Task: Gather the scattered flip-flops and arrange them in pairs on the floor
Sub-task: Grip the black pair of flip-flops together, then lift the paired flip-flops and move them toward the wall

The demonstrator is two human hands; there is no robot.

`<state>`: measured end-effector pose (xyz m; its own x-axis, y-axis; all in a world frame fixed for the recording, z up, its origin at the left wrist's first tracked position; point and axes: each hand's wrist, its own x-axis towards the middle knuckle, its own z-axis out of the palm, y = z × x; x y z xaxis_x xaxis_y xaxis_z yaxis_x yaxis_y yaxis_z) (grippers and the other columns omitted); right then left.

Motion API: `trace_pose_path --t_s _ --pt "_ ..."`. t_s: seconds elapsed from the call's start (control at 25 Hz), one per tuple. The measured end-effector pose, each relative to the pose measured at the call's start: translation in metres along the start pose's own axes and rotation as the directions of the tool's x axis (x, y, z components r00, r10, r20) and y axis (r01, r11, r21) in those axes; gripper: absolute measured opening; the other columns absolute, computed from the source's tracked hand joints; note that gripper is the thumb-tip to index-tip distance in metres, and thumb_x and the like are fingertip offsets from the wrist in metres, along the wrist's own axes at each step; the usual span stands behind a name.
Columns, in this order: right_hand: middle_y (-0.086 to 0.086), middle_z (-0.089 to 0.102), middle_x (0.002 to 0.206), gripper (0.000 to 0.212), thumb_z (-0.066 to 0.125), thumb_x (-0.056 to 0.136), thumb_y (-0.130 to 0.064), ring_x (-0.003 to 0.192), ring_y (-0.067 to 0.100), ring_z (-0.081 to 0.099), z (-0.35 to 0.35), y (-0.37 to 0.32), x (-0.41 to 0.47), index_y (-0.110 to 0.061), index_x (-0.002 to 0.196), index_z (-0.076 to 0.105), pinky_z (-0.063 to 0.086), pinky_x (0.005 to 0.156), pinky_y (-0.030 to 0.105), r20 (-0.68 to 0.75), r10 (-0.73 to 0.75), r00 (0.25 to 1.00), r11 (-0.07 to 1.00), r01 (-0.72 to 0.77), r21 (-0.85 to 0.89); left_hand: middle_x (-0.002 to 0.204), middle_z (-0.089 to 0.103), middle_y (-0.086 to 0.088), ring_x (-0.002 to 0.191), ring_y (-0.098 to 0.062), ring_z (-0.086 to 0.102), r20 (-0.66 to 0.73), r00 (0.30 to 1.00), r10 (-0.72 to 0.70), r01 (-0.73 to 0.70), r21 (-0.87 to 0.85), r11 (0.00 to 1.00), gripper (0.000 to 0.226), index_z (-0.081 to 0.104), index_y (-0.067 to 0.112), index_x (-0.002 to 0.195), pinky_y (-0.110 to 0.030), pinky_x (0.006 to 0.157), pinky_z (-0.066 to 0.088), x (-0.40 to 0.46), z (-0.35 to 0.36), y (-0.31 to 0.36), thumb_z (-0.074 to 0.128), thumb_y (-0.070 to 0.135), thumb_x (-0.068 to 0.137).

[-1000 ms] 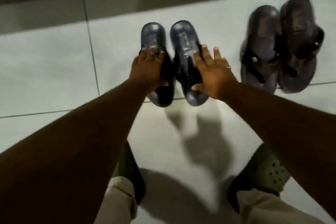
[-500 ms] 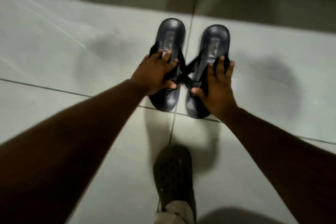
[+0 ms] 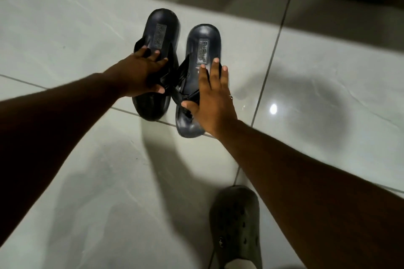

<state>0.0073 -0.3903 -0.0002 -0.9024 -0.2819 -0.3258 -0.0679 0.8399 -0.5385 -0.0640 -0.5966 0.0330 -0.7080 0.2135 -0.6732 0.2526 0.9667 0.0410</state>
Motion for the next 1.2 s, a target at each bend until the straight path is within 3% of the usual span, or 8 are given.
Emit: trace_pose_path --t_s 0.16,0.28,0.48,0.6,0.72,0.84,1.0,1.2 --pt "0.02 0.0 0.16 0.093 0.05 0.083 -0.06 0.147 0.038 -0.003 -0.048 0.091 -0.053 -0.011 0.151 0.011 0.01 0.118 0.049 -0.064 0.008 0.998 1.0 -0.007 0.023 0.161 0.017 -0.019 0.148 -0.045 0.008 -0.185 0.982 -0.04 0.042 0.007 0.999 0.102 0.021 0.016 0.152 -0.058 0.117 0.013 -0.01 -0.003 0.052 0.066 0.06 0.072" --pt "0.02 0.007 0.16 0.093 0.039 0.082 -0.068 0.147 0.038 0.003 -0.113 0.214 -0.136 -0.01 0.15 0.016 0.015 0.118 0.05 -0.133 0.21 0.969 0.972 -0.221 -0.076 0.162 0.012 -0.019 0.149 -0.043 0.005 -0.265 0.963 0.041 -0.051 -0.03 0.998 0.108 0.019 0.017 0.153 -0.059 0.117 0.009 -0.015 -0.011 0.158 0.057 0.073 0.069" --pt "0.019 0.012 0.16 0.089 0.043 0.084 -0.067 0.144 0.048 0.008 -0.248 0.413 -0.285 -0.013 0.149 0.018 0.018 0.112 0.065 -0.322 0.621 0.714 0.709 -0.688 -0.156 0.163 0.01 -0.016 0.15 -0.039 0.008 -0.202 0.933 0.297 -0.315 -0.065 0.947 0.111 0.013 0.019 0.154 -0.054 0.117 0.017 0.013 -0.007 0.412 0.052 0.077 0.067" --pt "0.011 0.004 0.162 0.081 0.034 0.087 -0.065 0.144 0.049 0.001 -0.291 0.51 -0.327 -0.019 0.15 0.013 0.014 0.11 0.068 -0.294 0.764 0.574 0.571 -0.814 -0.105 0.164 0.006 -0.015 0.15 -0.039 0.006 -0.167 0.891 0.421 -0.437 -0.067 0.897 0.109 0.01 0.022 0.154 -0.054 0.117 0.018 0.039 -0.006 0.575 0.054 0.075 0.07" --pt "0.007 0.004 0.162 0.067 0.027 0.093 -0.06 0.145 0.045 -0.001 -0.281 0.562 -0.339 -0.025 0.149 0.02 0.014 0.111 0.065 -0.13 0.736 0.664 0.656 -0.748 -0.105 0.165 0.0 -0.012 0.15 -0.038 0.0 -0.104 0.867 0.487 -0.49 0.002 0.872 0.106 0.009 0.026 0.154 -0.054 0.118 0.011 0.062 -0.004 0.69 0.058 0.072 0.071" --pt "0.011 0.006 0.162 0.059 0.028 0.096 -0.052 0.145 0.044 -0.001 -0.273 0.598 -0.363 -0.022 0.147 0.027 0.017 0.113 0.059 -0.15 0.633 0.76 0.765 -0.643 -0.029 0.163 0.009 -0.015 0.15 -0.041 0.004 -0.061 0.791 0.609 -0.583 0.229 0.78 0.1 0.02 0.021 0.153 -0.054 0.119 0.007 0.075 0.013 0.766 0.042 0.076 0.073" --pt "0.016 0.007 0.161 0.068 0.018 0.094 -0.058 0.145 0.047 0.0 -0.298 0.685 -0.413 -0.016 0.146 0.03 0.021 0.112 0.063 -0.194 0.586 0.786 0.801 -0.598 -0.001 0.16 0.021 -0.019 0.146 -0.046 0.018 -0.058 0.784 0.618 -0.593 0.225 0.773 0.103 0.031 0.015 0.15 -0.058 0.116 0.016 0.078 0.029 0.858 0.028 0.078 0.069" --pt "0.023 0.014 0.158 0.073 0.023 0.088 -0.058 0.142 0.053 0.006 -0.34 0.798 -0.484 -0.011 0.142 0.038 0.026 0.109 0.066 -0.246 0.616 0.749 0.771 -0.636 -0.006 0.164 0.005 -0.013 0.15 -0.039 0.002 -0.065 0.727 0.683 -0.66 0.206 0.722 0.101 0.014 0.019 0.154 -0.053 0.119 0.005 0.095 0.027 1.001 0.042 0.075 0.074"
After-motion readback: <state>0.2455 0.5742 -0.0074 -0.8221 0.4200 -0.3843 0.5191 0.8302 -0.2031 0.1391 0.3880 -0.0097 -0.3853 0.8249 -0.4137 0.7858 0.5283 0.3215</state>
